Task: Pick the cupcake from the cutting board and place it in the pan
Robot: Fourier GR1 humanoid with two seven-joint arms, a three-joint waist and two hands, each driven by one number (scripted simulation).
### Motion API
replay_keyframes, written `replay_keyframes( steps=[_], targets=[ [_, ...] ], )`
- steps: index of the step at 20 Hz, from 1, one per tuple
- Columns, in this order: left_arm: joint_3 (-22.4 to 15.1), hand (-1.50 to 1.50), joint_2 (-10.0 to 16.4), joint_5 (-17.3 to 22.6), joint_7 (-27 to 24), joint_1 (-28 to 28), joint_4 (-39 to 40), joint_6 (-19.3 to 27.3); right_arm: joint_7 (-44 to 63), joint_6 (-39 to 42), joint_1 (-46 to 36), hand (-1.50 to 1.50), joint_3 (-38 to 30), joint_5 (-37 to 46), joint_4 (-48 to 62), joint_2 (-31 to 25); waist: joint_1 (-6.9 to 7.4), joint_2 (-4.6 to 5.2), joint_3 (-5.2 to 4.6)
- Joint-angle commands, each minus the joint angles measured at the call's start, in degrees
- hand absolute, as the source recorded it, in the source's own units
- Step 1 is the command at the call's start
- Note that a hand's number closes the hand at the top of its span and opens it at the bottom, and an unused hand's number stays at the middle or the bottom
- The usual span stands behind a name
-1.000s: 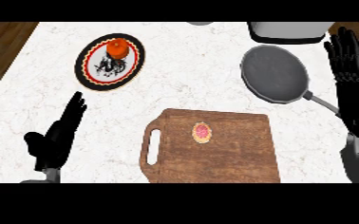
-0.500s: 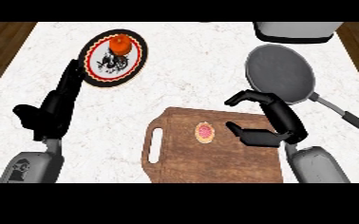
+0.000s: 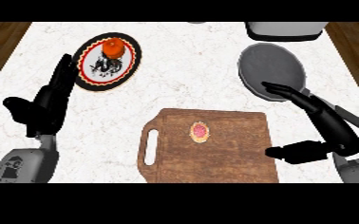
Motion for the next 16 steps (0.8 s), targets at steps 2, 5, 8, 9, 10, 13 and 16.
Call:
replay_keyframes(
  steps=[2, 5, 8, 9, 10, 13, 16],
  targets=[
    [-0.11, 0.00, -0.04, -0.04, 1.41, -0.39, -0.39, -0.23, 10.47, 9.34, -8.71, -1.50, -3.09, 0.50, -4.94, -11.71, 0.82, -0.08, -0.15],
    [-1.21, 0.00, -2.32, -0.99, 1.34, -0.86, -0.76, 1.36, 20.40, 13.71, -11.21, -1.50, -1.03, 0.06, -9.33, -12.96, 0.69, -0.03, -0.13],
    [-0.18, 0.00, -1.07, -1.25, 1.66, -2.88, 0.94, 0.14, 32.20, 16.65, -17.37, -1.50, -1.40, -4.57, -14.37, -11.09, 0.53, -0.01, -0.11],
    [0.31, 0.00, -1.50, -1.06, 2.75, -3.88, 0.62, 0.60, 32.67, 16.91, -19.71, -1.50, -1.81, -3.96, -12.63, -10.29, 0.68, 0.07, -0.06],
    [2.03, 0.00, -0.44, 0.09, -1.47, -1.85, 3.29, -2.36, 34.46, 15.48, -14.45, -1.50, -1.44, -3.02, -20.05, -9.45, 0.09, -0.01, -0.05],
    [-1.26, 0.00, -3.45, -3.43, 3.01, -3.27, -0.83, 1.96, 36.91, 17.27, -24.62, -1.50, 1.70, 0.55, -12.69, -5.96, 0.92, 0.11, -0.02],
    [-0.06, 0.00, -2.86, -2.58, 1.93, -3.27, 1.50, -0.78, 43.55, 18.16, -28.77, -1.50, 3.69, 0.72, -13.10, -0.61, 0.78, 0.10, -0.03]
  ],
)
